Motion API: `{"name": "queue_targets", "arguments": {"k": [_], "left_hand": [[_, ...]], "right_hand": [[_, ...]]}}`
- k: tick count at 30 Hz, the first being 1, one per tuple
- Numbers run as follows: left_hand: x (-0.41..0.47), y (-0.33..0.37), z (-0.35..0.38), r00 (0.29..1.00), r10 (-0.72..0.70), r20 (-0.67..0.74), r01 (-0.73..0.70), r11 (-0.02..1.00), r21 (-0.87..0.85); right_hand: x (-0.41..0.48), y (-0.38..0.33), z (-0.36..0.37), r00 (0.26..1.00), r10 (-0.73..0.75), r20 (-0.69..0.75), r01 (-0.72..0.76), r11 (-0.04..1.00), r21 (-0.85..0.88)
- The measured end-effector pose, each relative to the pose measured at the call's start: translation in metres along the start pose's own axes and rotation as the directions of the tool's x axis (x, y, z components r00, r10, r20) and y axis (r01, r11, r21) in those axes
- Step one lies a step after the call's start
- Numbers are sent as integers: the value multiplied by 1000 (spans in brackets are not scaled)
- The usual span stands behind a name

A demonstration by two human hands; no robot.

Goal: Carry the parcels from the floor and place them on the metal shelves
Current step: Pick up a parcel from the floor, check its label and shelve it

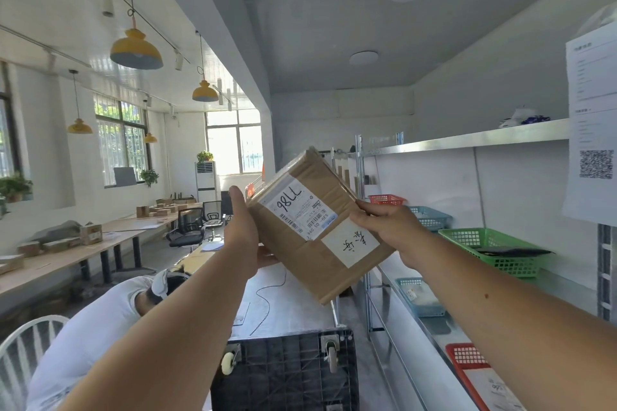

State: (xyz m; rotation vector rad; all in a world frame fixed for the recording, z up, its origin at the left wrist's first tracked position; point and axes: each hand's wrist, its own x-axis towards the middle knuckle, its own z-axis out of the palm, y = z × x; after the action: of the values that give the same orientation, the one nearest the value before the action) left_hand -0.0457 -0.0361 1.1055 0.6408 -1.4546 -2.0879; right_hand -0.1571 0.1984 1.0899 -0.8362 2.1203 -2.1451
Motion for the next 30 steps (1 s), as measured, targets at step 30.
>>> {"name": "queue_targets", "arguments": {"k": [30], "left_hand": [[-1,-35,2,990,95,100,-28,847,-531]], "right_hand": [[-4,-7,30,971,-59,-231,157,888,432]]}}
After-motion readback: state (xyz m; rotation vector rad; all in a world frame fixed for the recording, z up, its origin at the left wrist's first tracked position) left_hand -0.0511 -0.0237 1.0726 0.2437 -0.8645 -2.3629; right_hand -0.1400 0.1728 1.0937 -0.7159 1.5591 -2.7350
